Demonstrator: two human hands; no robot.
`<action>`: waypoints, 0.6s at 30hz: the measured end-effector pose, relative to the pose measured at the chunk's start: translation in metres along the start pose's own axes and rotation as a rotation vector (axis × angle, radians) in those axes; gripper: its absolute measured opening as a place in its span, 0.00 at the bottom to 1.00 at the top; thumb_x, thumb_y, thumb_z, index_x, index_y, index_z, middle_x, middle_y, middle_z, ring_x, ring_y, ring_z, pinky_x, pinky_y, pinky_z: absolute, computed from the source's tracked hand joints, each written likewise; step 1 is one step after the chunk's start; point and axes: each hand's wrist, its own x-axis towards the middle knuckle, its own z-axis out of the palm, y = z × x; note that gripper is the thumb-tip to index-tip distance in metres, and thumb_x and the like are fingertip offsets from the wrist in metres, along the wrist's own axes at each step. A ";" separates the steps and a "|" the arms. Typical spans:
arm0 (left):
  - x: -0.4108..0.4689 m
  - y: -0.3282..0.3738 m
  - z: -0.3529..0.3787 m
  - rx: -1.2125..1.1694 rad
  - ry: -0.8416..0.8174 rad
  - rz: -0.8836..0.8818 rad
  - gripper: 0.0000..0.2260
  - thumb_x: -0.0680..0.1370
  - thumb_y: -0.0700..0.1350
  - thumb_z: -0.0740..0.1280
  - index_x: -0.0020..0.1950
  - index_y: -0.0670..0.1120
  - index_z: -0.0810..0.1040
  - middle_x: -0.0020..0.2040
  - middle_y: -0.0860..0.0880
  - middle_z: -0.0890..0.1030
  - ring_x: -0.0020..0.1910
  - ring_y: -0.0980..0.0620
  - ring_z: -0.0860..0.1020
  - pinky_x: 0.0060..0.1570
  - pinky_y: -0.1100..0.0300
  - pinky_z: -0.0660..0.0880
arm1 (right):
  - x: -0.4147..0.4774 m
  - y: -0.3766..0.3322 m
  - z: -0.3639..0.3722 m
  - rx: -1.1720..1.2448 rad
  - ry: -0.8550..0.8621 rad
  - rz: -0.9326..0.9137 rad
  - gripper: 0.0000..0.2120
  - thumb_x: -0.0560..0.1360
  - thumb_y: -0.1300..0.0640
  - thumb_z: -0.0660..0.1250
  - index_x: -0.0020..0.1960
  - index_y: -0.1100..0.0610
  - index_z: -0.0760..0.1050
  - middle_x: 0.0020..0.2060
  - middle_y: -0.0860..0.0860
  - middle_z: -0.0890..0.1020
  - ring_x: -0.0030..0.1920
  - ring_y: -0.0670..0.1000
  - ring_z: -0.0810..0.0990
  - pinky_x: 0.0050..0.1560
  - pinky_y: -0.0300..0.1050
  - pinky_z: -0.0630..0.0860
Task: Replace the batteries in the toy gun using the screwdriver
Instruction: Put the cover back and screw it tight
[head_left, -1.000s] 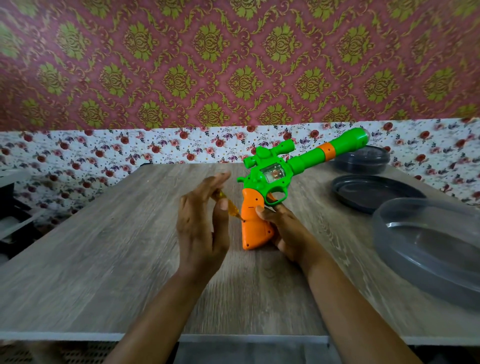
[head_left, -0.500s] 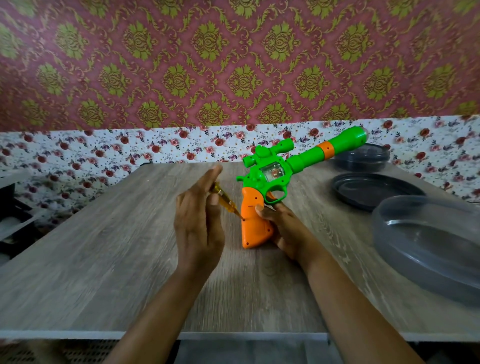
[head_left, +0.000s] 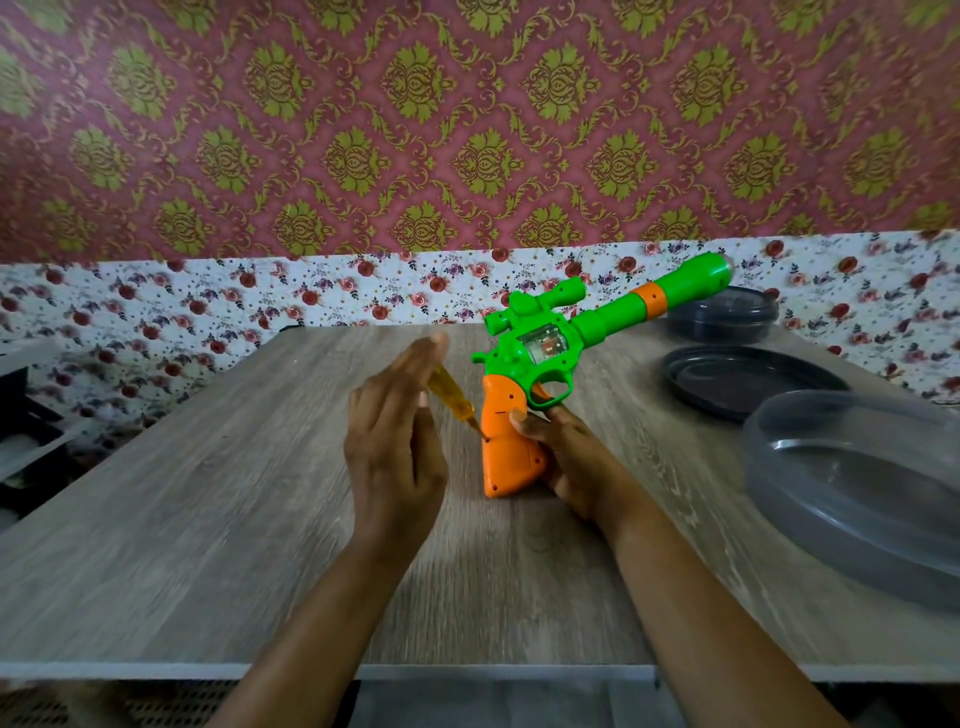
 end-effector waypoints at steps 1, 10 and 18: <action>-0.001 -0.001 0.000 -0.005 -0.009 0.009 0.17 0.77 0.34 0.56 0.66 0.42 0.71 0.64 0.49 0.75 0.62 0.62 0.71 0.53 0.58 0.73 | 0.000 0.000 0.000 -0.001 -0.003 0.000 0.20 0.76 0.64 0.61 0.67 0.55 0.67 0.54 0.53 0.79 0.51 0.51 0.79 0.45 0.46 0.80; 0.001 -0.002 -0.001 0.004 0.036 0.093 0.10 0.80 0.42 0.61 0.60 0.47 0.74 0.50 0.50 0.72 0.47 0.50 0.75 0.43 0.56 0.74 | -0.001 -0.001 0.001 0.005 0.005 0.005 0.18 0.77 0.64 0.60 0.66 0.55 0.68 0.51 0.51 0.80 0.49 0.49 0.80 0.42 0.44 0.80; 0.000 0.001 0.000 -0.014 0.022 0.076 0.11 0.79 0.39 0.60 0.59 0.40 0.77 0.55 0.46 0.77 0.55 0.55 0.74 0.50 0.59 0.73 | -0.002 -0.002 0.000 -0.007 0.007 0.011 0.16 0.77 0.63 0.61 0.63 0.52 0.69 0.50 0.50 0.80 0.49 0.48 0.80 0.42 0.45 0.81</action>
